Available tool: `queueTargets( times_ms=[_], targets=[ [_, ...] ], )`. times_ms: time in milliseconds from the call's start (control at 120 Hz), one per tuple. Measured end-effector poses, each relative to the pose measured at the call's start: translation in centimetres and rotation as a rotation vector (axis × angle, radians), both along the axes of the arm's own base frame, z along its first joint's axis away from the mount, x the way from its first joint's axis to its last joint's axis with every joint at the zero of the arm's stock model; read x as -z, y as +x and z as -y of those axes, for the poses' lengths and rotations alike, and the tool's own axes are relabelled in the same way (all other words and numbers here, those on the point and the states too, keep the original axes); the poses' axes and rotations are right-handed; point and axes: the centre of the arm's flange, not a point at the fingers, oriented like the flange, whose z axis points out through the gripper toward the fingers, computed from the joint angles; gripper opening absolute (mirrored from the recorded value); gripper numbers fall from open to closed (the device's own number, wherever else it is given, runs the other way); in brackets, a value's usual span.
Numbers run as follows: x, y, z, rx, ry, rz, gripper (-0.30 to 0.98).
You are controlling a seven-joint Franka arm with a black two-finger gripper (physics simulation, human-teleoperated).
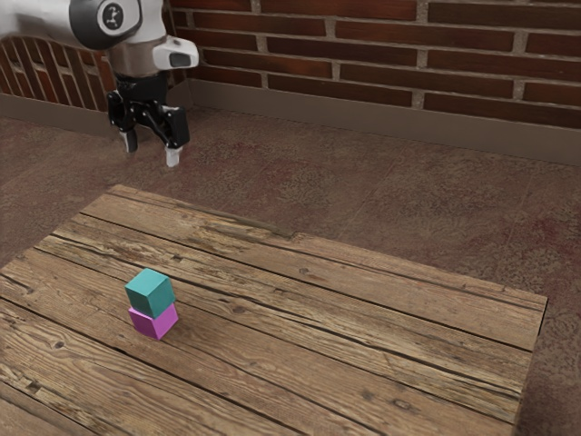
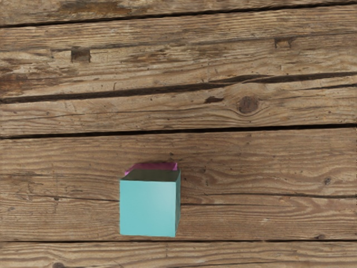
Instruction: Pick up the blue block with one arm, and put the blue block on the table with one arm
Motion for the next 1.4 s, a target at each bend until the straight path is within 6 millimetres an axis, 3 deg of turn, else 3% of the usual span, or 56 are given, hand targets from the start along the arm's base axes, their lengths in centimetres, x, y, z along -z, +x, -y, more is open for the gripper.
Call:
queueTargets(
  times_ms=[108,192,250,367,583,700,867,1117,1400],
  targets=[
    [-0.5,0.3,0.1,0.015,0.001,0.062,0.69],
    [0.1,-1.8,0.2,0.024,0.0,0.076,0.69],
    [3.3,-4.1,0.0,0.028,-0.007,0.055,0.69],
    [11.4,-7.9,-2.5,-0.021,-0.05,0.024,0.69],
    [19.6,-10.5,-3.4,-0.073,-0.084,0.034,0.69],
    [21.2,-10.4,-3.5,-0.082,-0.086,0.071,0.69],
    [23.0,-9.1,-5.7,-0.098,-0.083,0.107,0.69],
    [24.7,-8.2,-6.9,-0.079,-0.077,0.128,0.69],
    [26.7,-7.8,-7.0,-0.055,-0.081,0.114,0.69]
  ],
)
